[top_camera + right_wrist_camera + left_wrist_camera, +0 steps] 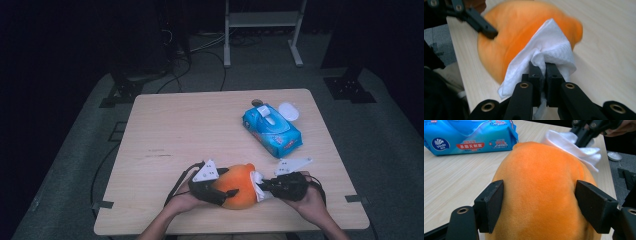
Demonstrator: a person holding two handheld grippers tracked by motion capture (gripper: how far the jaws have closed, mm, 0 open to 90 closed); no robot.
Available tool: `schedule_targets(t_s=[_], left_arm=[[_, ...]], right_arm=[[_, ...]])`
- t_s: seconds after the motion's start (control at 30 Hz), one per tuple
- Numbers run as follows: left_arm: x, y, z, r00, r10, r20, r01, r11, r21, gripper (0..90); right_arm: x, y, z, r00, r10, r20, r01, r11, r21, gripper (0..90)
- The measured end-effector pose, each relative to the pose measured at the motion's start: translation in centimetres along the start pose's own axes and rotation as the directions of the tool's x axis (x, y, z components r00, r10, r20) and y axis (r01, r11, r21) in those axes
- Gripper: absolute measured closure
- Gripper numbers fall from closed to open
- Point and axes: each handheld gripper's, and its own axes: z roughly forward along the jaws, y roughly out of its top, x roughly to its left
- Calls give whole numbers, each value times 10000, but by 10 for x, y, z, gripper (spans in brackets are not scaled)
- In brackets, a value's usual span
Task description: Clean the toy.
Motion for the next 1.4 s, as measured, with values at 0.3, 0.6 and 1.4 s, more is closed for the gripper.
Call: schedule_targets(t_s=[0.3,0.6,1.4], left_arm=[[-6,4,2,9996,244,-131,-244,9997,54,245],[4,9,-9,9981,-436,425,436,9990,8,120],[14,4,-5,9987,-360,-353,347,9988,-345,222]], right_arm=[[-2,35,-8,9994,-345,94,352,9962,-798,842],[0,32,11,9983,-585,-21,584,9977,-330,846],[-5,37,9,9946,-871,572,911,9932,-721,845]])
